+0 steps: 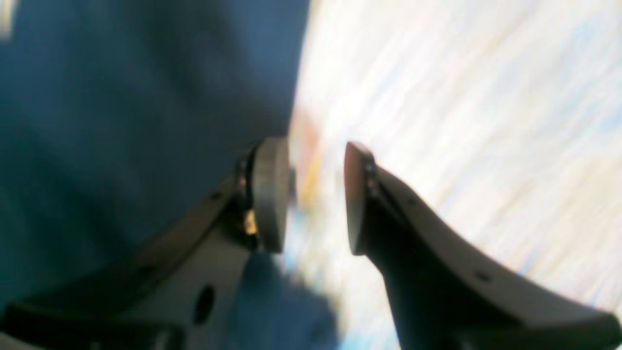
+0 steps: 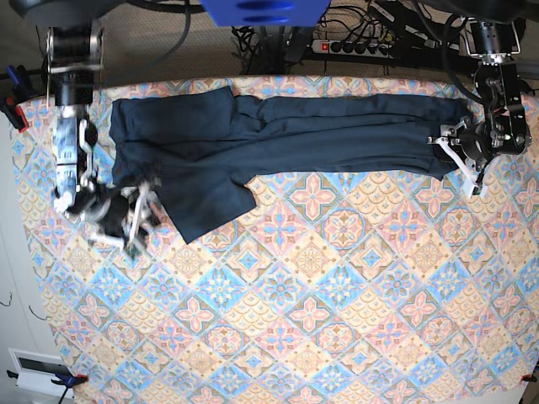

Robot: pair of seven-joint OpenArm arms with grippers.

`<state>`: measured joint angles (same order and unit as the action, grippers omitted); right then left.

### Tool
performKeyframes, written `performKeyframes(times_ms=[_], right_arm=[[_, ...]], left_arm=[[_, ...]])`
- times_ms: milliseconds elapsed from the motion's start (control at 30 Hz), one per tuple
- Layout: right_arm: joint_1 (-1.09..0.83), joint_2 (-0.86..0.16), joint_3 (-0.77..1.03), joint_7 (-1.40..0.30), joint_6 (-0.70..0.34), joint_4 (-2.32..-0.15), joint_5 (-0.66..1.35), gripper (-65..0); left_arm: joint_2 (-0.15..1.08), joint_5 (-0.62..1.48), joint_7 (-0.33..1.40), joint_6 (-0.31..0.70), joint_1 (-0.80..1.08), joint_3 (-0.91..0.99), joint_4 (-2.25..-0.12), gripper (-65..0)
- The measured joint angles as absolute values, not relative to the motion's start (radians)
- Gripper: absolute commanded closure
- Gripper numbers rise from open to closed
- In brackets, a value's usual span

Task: Layout the t-shirt on the table in an organized manner, then fold the t-shirt properly
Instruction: 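Grasp the sleeve end with the right gripper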

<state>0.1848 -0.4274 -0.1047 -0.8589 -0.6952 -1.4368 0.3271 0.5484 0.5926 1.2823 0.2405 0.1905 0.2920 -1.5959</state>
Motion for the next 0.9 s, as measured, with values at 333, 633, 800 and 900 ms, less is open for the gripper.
performKeyframes(times_ms=[333, 633, 800, 900], right_arm=[[0.28, -0.366, -0.131, -0.872, -0.693, -1.238, 0.323, -21.5], [0.302, -0.302, -0.137, -0.872, -0.698, -1.136, 0.323, -30.9], [0.295, -0.299, -0.142, -0.877, -0.699, -1.131, 0.317, -22.8], [0.294, -0.304, -0.155, -0.876, -0.691, -1.133, 0.314, -8.1]], left_arm=[[0.55, 0.595, 1.282, 0.241, 0.192, 0.292, -1.595, -26.8], [0.549, 0.595, 1.283, 0.241, 0.194, 0.292, -1.595, -26.8], [0.548, 0.595, 1.282, 0.241, 0.194, 0.292, -1.594, -26.8], [0.549, 0.595, 1.282, 0.241, 0.194, 0.292, -1.594, -26.8]])
